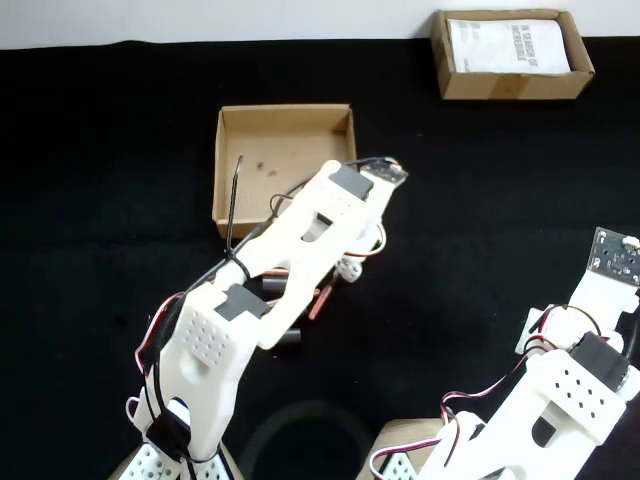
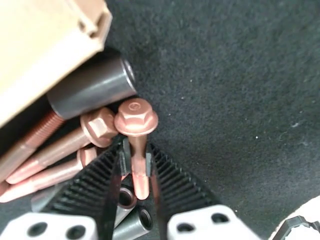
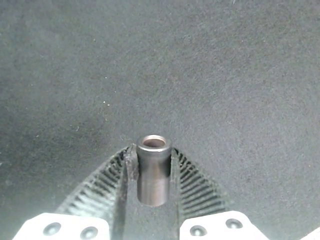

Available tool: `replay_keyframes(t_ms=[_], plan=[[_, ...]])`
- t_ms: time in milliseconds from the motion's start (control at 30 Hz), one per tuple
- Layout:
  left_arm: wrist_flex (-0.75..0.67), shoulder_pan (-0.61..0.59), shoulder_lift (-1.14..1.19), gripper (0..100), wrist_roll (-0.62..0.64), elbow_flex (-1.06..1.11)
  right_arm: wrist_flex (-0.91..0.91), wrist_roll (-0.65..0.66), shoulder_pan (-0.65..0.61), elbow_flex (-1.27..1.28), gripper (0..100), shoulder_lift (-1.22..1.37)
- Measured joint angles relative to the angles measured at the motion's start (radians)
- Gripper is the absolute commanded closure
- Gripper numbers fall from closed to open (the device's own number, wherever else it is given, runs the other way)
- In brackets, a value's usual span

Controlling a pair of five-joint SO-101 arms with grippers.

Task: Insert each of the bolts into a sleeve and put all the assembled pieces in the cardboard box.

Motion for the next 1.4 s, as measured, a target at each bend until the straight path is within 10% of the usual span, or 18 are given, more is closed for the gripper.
replay_keyframes(t_ms=[500,1133,1400], plan=[[-0.002,-0.002,0.114,85,0.002,-0.038,0.0,0.0,0.0,0.0,99.1,0.0],[0.003,0.0,0.092,99,0.002,-0.038,0.0,0.0,0.0,0.0,99.1,-0.002],[0.025,-0.003,-0.143,99,0.0,-0.023,0.135,0.0,-0.19,-0.029,99.1,-0.037]])
